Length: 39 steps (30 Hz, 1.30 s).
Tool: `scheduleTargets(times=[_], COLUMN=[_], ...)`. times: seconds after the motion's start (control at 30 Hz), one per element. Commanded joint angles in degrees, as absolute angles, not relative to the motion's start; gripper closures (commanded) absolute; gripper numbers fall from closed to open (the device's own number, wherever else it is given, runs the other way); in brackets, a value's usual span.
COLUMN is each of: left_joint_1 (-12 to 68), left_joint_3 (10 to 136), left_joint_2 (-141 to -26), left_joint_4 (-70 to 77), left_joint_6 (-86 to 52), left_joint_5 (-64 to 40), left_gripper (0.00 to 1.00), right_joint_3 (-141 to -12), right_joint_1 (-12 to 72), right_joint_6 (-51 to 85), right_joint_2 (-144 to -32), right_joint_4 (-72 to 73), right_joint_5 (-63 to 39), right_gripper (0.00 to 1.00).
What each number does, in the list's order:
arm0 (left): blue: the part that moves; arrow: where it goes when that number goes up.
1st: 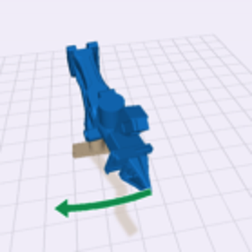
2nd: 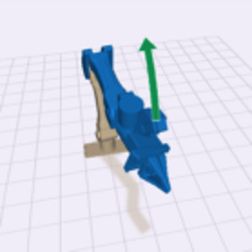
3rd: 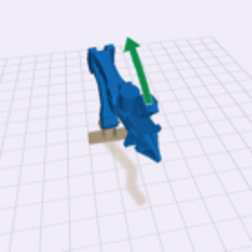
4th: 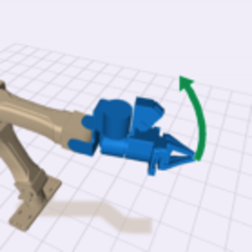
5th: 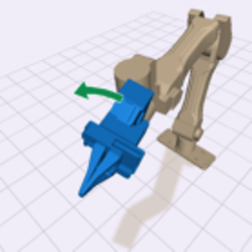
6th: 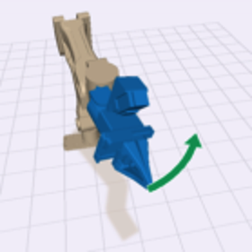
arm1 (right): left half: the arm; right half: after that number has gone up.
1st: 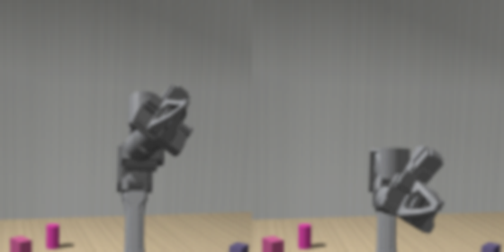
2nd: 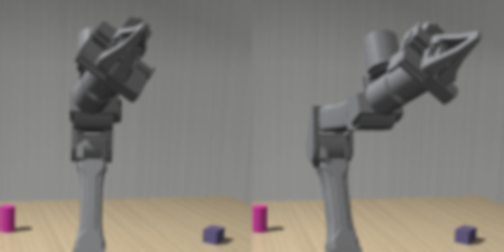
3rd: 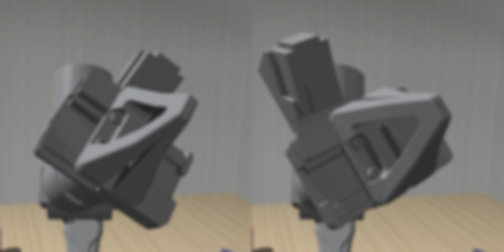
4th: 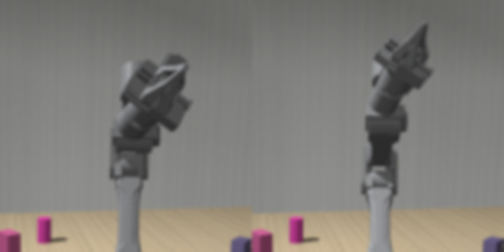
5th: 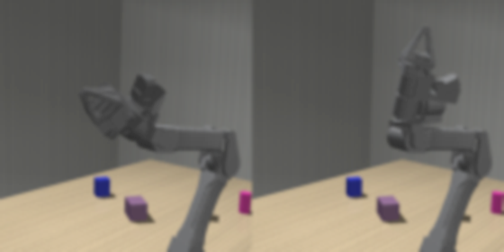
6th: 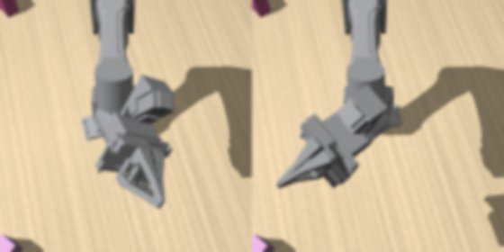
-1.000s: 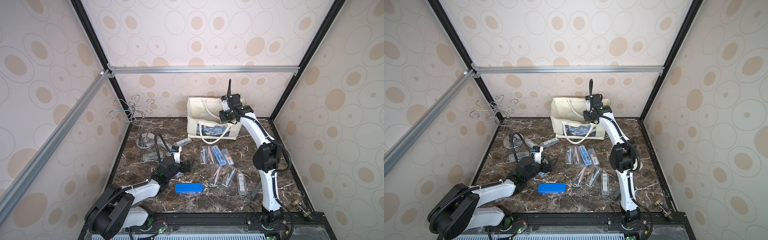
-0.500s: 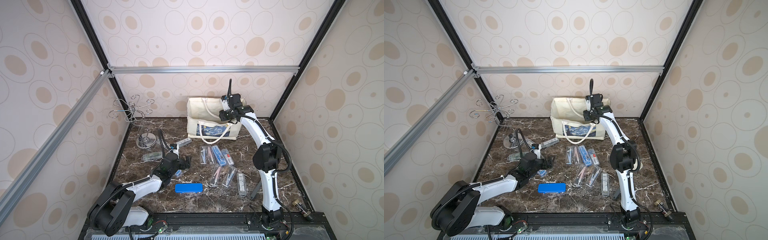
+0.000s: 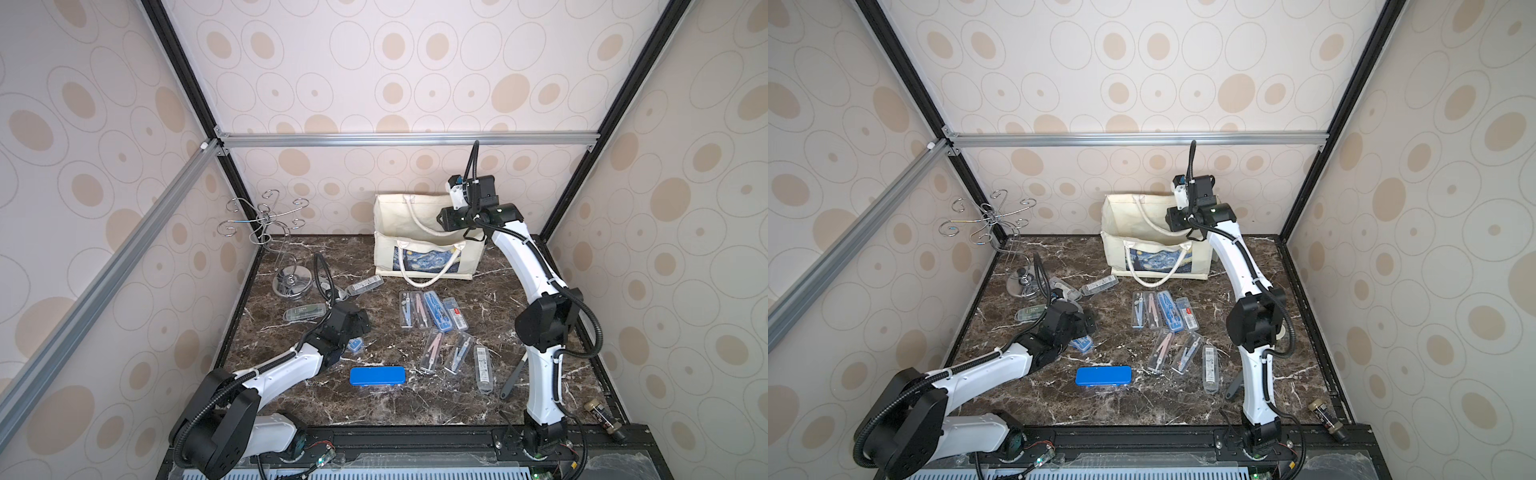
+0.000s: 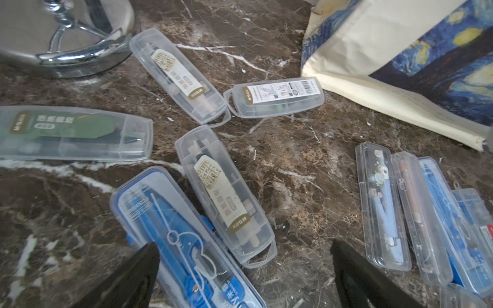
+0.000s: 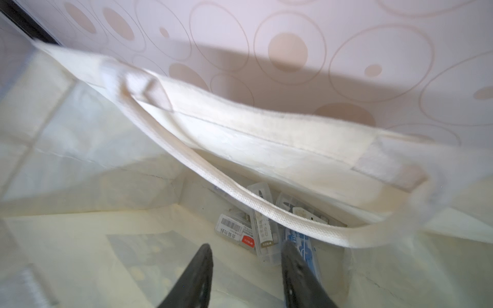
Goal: Put the compass set into the canvas bag
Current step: Place the compass set in the canvas bag, then pick up the compass set at the center of the board.
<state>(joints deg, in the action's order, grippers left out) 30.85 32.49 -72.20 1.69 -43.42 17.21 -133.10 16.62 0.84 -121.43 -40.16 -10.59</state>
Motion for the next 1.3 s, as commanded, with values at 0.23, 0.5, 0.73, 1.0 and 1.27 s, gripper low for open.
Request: scheduleTargets(times=[0.23,0.5,0.73,1.0,1.27], left_joint_1=[26.27,24.05,23.38,23.38,23.37], left_joint_3=[32.24,34.49,36.99,37.02,37.29], left_joint_2=[-74.29,-81.86,-86.24,-86.68,-86.16], left_joint_4=[-5.61,-7.26,-8.12,-9.7,-13.13], left_joint_6=[-48.96,-48.43,-47.42,-46.93,-45.02], left_joint_5=[13.91,10.59,9.33,8.85,9.14], left_gripper=[0.03,0.04,0.07,0.24,0.25], right_joint_3=[-122.99,-101.85,-87.8,-79.94,-77.31], right_joint_1=[16.26,16.25,16.29,16.3,16.26], right_joint_6=[-0.51,0.85,2.34,5.06,6.76], right_joint_2=[-108.62,-92.81,-83.36,-79.18,-77.53], right_joint_4=[-34.92,-22.72,-16.5,-13.75,-13.01], right_joint_5=[-15.54,-16.5,-18.37,-19.22,-20.66], right_gripper=[0.42,0.35,0.34,0.34,0.34])
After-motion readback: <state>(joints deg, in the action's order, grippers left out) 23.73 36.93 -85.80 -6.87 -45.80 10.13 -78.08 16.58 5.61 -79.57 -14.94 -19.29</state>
